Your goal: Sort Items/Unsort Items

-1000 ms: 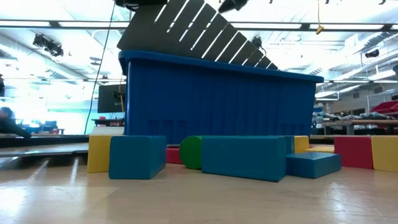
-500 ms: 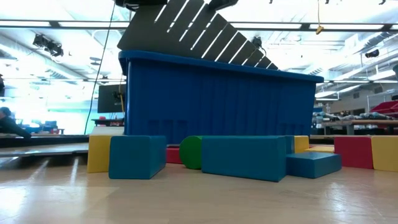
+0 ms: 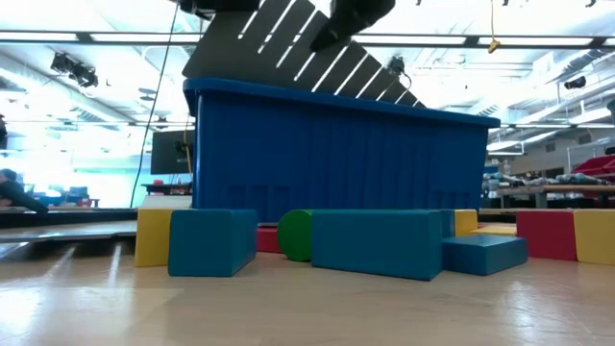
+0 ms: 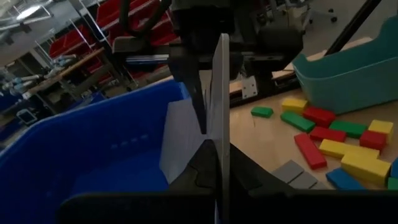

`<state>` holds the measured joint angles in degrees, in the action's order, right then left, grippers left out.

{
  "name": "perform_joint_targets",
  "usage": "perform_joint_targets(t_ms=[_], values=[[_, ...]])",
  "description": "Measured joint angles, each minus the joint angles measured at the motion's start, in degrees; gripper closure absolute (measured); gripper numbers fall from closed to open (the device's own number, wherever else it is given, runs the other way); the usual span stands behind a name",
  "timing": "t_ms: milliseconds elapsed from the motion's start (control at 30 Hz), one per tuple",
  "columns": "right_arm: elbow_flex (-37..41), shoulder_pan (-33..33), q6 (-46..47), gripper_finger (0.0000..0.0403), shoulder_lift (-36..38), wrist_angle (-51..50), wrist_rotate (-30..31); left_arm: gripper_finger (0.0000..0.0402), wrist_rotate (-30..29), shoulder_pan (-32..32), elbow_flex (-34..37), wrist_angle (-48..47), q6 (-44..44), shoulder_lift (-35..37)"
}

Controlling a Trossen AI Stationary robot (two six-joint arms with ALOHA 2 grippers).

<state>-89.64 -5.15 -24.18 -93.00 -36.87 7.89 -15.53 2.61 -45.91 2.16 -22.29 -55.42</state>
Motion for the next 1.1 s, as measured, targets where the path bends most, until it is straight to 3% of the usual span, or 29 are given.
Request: perform_joint_targets(t_ms=[67, 267, 533, 667, 767, 833, 1100], values=[[0.12, -0.4, 0.44, 0.0394, -0.1, 0.51, -0.05, 0.0392, -1.12, 0.01, -1.2, -1.47, 0.04, 0.09], [-0.41, -0.02, -1.2, 0.0399, 1.0, 3.31, 3.68, 0.038, -11.93, 0.22, -5.57, -8.84, 1.52, 0.48], [-1.27, 0.02, -2.09, 0.0401, 3.31, 1.8, 7.96, 0.0359, -17.27, 2.47, -12.34, -12.76, -2.81, 1.28], [-1.19, 0.69, -2.9, 0.0401, 3.9, 2.03, 10.52, 0.0359, -28.45, 3.65, -16.1, -13.75, -2.57, 1.99], [-1.17, 1.18, -3.6, 0.0401, 4.64, 3.36, 13.28, 0.0366, -38.97, 3.72, -16.71, -13.46, -0.59, 3.62], [-1.17, 1.4, -4.5, 0.0402, 5.1, 3.83, 15.25, 0.0382, -42.96, 2.77, -16.72, -14.66, 2.71, 5.51], [-1.12, 2.94, -8.56, 0.0402, 9.17, 9.33, 20.84, 0.0398, -50.15, -7.6, -12.99, -26.4, 18.89, 10.37]])
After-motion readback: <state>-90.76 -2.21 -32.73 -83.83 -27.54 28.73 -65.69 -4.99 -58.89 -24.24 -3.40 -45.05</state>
